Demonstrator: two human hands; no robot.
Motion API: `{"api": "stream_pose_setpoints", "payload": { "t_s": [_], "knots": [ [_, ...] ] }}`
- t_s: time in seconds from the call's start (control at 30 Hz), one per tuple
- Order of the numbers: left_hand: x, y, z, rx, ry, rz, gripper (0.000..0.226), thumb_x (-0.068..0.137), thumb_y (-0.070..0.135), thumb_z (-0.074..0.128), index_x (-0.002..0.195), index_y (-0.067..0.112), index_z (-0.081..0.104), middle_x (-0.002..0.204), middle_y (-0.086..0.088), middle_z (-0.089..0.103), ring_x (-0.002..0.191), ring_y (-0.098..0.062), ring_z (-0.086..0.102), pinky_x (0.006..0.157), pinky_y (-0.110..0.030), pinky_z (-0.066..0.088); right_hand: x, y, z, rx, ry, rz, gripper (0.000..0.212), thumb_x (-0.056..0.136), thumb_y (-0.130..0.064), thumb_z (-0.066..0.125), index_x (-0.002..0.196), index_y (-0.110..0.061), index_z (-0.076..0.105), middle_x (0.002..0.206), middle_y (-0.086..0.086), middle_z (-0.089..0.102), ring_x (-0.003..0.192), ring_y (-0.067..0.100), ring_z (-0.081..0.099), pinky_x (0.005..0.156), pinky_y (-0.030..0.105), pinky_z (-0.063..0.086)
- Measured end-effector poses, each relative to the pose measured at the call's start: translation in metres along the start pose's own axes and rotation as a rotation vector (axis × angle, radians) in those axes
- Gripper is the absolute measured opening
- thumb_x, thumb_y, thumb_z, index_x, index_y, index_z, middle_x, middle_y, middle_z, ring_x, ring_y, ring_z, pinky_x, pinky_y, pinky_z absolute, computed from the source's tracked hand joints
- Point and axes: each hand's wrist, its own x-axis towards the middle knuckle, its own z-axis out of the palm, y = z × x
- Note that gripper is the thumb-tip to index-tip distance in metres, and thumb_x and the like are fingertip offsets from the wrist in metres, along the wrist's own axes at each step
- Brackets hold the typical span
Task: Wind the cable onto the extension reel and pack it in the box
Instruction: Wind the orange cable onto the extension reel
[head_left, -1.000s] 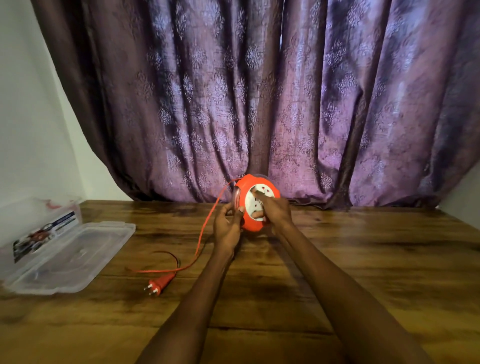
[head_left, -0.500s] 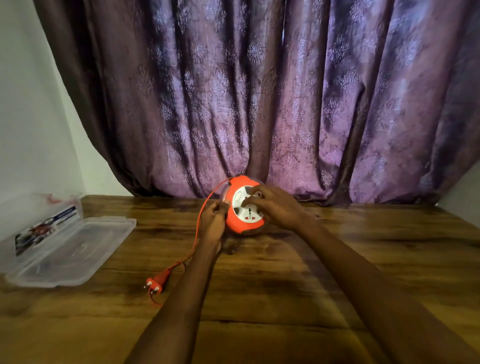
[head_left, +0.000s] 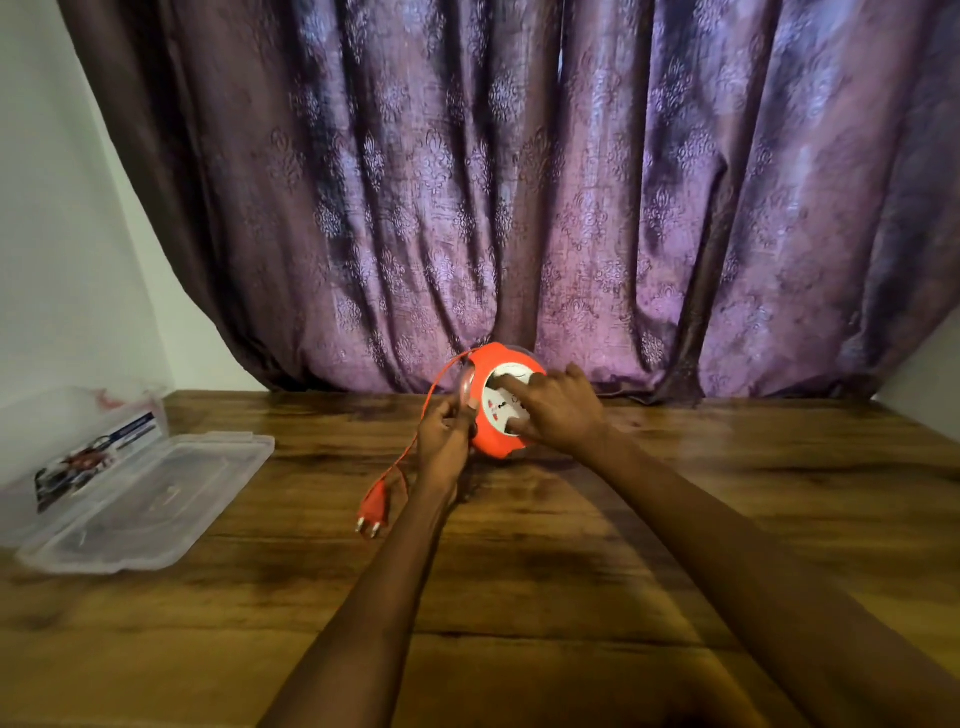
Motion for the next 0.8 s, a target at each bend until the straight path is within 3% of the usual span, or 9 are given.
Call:
{"api": "stream_pose_setpoints", "payload": {
  "t_s": [0.1, 0.2, 0.3, 0.37, 0.5, 0.63, 0.7, 0.8],
  "knots": [
    [-0.004, 0.002, 0.004, 0.024, 0.044, 0.056, 0.017, 0.098, 0.012, 0.061, 0.105, -0.003, 0.066, 0.076, -0.004, 0.058, 0.065, -0.011, 0.049, 0.061, -0.031, 0.042, 0.000, -0.017, 0.002, 0.326, 0.034, 0.361, 0.064, 0.068, -0.063, 0.064, 0.128, -0.046, 0.047, 0.106, 0.008, 0.074, 0.094, 0.034, 0.069, 0.077, 0.037, 0.050],
    [-0.003, 0.002, 0.001, 0.139, 0.058, 0.174, 0.020, 0.095, 0.005, 0.065, 0.109, -0.009, 0.067, 0.082, -0.005, 0.063, 0.068, -0.004, 0.054, 0.065, -0.028, 0.046, 0.004, -0.026, 0.004, 0.639, -0.027, 0.612, 0.066, 0.062, -0.066, 0.069, 0.121, -0.045, 0.048, 0.117, 0.011, 0.068, 0.112, 0.036, 0.061, 0.089, 0.039, 0.046],
    [0.000, 0.002, -0.005, 0.269, 0.060, 0.191, 0.028, 0.093, 0.007, 0.067, 0.118, -0.005, 0.068, 0.108, -0.027, 0.065, 0.097, -0.033, 0.063, 0.091, -0.046, 0.052, 0.006, -0.030, 0.007, 0.863, -0.066, 0.762, 0.067, 0.060, -0.065, 0.073, 0.119, -0.038, 0.053, 0.125, 0.006, 0.064, 0.120, 0.029, 0.056, 0.098, 0.038, 0.045],
    [0.000, 0.001, -0.006, 0.288, 0.060, 0.180, 0.033, 0.092, 0.009, 0.068, 0.123, -0.003, 0.066, 0.119, -0.027, 0.063, 0.109, -0.035, 0.062, 0.101, -0.048, 0.050, 0.009, -0.030, 0.008, 1.004, -0.053, 0.855, 0.066, 0.061, -0.063, 0.075, 0.115, -0.031, 0.056, 0.123, 0.005, 0.066, 0.114, 0.026, 0.061, 0.097, 0.038, 0.048],
    [-0.005, 0.002, 0.000, 0.183, 0.046, 0.116, 0.031, 0.093, 0.008, 0.068, 0.122, -0.001, 0.066, 0.122, -0.027, 0.064, 0.099, -0.023, 0.062, 0.095, -0.046, 0.053, 0.010, -0.027, 0.008, 1.095, -0.061, 0.919, 0.062, 0.059, -0.064, 0.075, 0.106, -0.028, 0.056, 0.115, 0.004, 0.070, 0.105, 0.025, 0.066, 0.093, 0.040, 0.052],
    [-0.007, 0.006, 0.000, 0.154, -0.017, 0.083, 0.017, 0.095, 0.007, 0.064, 0.107, -0.004, 0.071, 0.102, -0.024, 0.072, 0.090, -0.021, 0.062, 0.092, -0.053, 0.053, 0.004, -0.019, 0.014, 1.064, -0.059, 0.947, 0.061, 0.064, -0.060, 0.074, 0.113, -0.027, 0.057, 0.121, 0.006, 0.068, 0.111, 0.028, 0.063, 0.095, 0.039, 0.049],
    [-0.006, 0.011, -0.003, 0.221, -0.002, 0.153, 0.017, 0.098, 0.010, 0.060, 0.093, 0.000, 0.074, 0.089, -0.023, 0.074, 0.079, -0.018, 0.063, 0.080, -0.045, 0.056, 0.002, -0.012, 0.016, 1.036, -0.036, 0.949, 0.060, 0.067, -0.057, 0.074, 0.117, -0.029, 0.055, 0.124, 0.009, 0.066, 0.114, 0.031, 0.061, 0.095, 0.037, 0.047],
    [-0.008, 0.025, -0.012, 0.266, 0.076, 0.250, 0.031, 0.102, 0.023, 0.056, 0.078, 0.011, 0.071, 0.063, -0.002, 0.067, 0.054, -0.006, 0.059, 0.056, -0.026, 0.050, -0.001, -0.002, 0.013, 0.964, 0.023, 0.952, 0.060, 0.066, -0.057, 0.073, 0.118, -0.035, 0.053, 0.120, 0.012, 0.066, 0.112, 0.034, 0.061, 0.091, 0.037, 0.045]
  ]
}}
